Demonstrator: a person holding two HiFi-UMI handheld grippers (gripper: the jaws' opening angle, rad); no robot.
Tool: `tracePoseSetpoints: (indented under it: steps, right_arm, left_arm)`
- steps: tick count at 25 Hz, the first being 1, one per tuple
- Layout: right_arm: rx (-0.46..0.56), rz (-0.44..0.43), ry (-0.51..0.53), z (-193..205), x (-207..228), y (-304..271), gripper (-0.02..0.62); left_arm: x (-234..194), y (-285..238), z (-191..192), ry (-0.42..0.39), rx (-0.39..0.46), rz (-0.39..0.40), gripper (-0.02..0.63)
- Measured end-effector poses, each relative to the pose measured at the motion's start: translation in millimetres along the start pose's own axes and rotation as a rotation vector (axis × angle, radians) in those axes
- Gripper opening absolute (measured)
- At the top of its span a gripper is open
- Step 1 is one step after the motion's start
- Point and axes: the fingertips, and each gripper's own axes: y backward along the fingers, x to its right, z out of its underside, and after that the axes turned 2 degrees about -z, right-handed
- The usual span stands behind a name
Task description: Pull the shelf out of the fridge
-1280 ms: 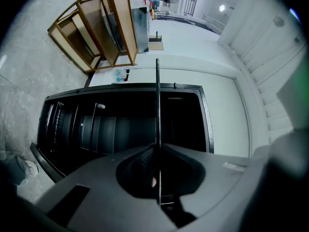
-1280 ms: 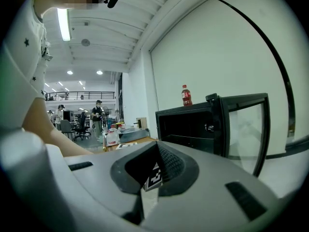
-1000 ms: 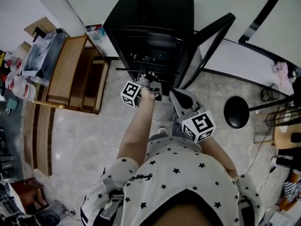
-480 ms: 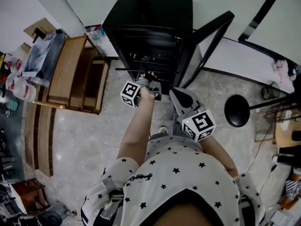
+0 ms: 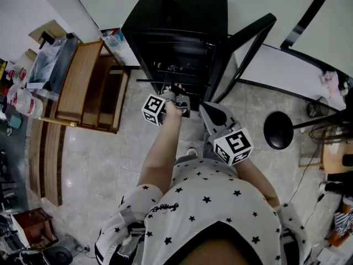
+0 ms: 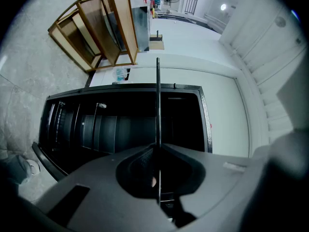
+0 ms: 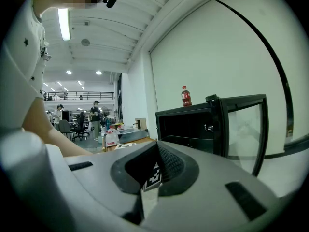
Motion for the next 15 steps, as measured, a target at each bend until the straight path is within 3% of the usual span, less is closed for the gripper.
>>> tracePoseSetpoints:
  steps: [15]
  right_arm:
    - [-0.015,0.019,0.016,1.5,1.5,-4.8,-0.008]
  left_arm:
    - [-1.1,-0.3,-0.5,0.004,-0.01,-0.001,0.021]
